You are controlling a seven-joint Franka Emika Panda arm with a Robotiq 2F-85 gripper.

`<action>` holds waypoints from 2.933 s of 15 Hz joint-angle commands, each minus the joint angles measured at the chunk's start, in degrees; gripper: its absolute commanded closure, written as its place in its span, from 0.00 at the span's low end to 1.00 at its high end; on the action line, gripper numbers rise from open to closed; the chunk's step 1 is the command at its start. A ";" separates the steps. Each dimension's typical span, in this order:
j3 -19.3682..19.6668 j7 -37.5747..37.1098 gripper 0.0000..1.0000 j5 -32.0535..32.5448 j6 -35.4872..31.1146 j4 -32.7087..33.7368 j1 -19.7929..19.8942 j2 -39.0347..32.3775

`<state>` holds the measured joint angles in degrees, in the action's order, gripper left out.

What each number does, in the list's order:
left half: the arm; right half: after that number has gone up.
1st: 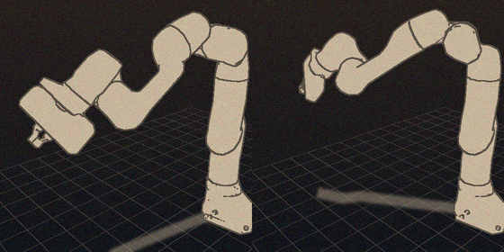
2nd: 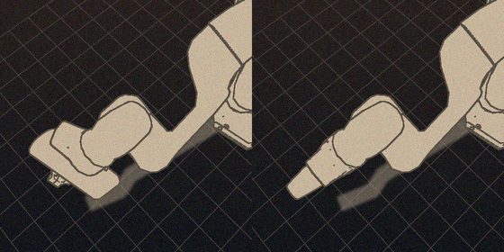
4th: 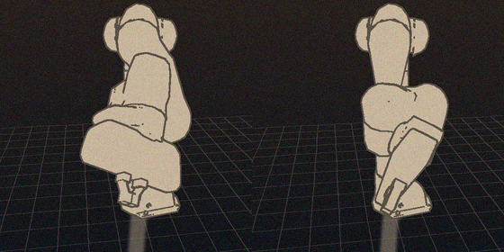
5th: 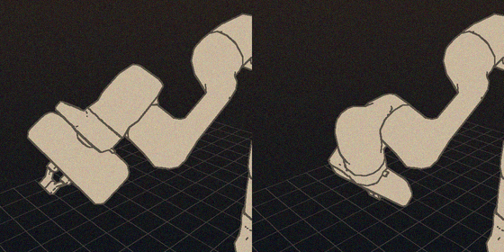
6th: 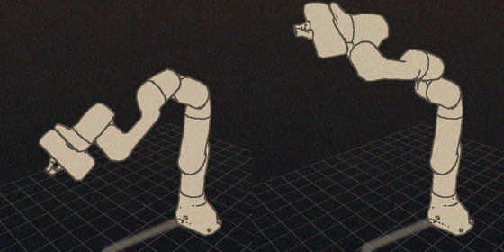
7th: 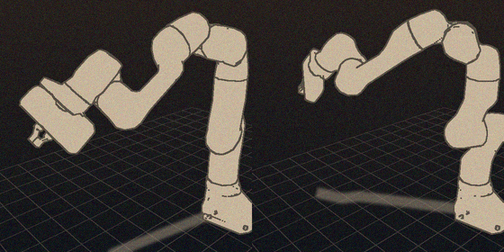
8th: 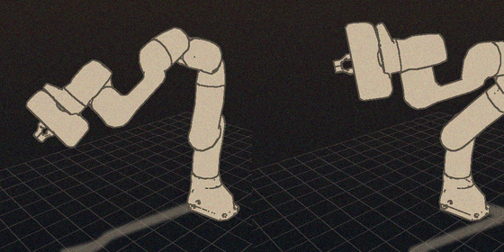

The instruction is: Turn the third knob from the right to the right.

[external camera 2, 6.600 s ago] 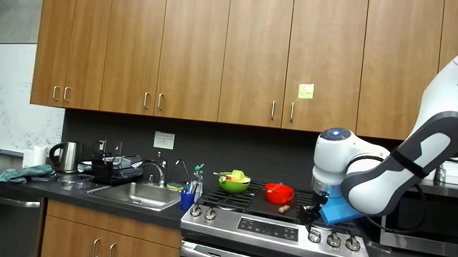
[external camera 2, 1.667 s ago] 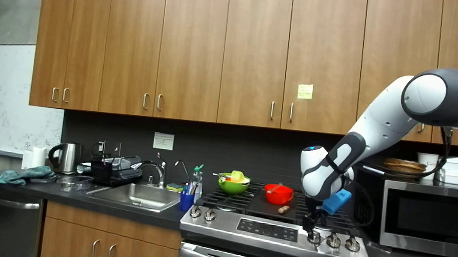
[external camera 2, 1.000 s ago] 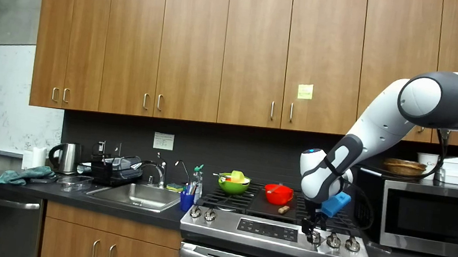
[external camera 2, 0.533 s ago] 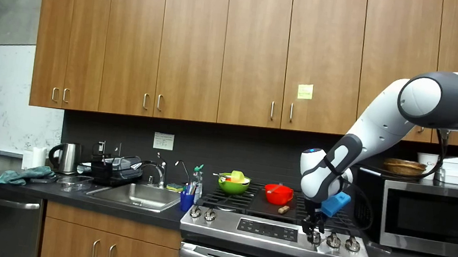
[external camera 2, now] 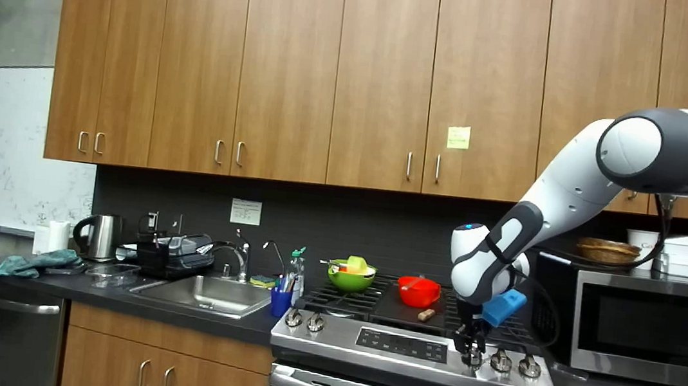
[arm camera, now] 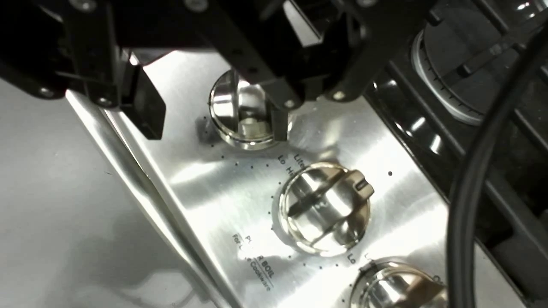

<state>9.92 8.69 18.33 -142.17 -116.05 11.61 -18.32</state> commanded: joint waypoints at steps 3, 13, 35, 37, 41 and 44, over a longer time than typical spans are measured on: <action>-0.18 1.93 0.06 -2.23 -1.17 0.38 0.45 -0.51; 0.03 1.85 0.00 -2.27 -2.28 3.22 0.39 -1.34; 0.66 1.92 0.65 -1.87 -2.32 4.45 1.08 -2.96; 0.63 1.98 0.66 -1.93 -2.32 4.37 1.11 -2.97; 0.63 0.23 0.82 -3.26 -0.85 4.65 1.03 -3.25; -0.11 -1.23 0.83 -8.80 0.13 4.58 1.95 -3.21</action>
<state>10.27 8.16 14.32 -143.60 -111.54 12.39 -20.94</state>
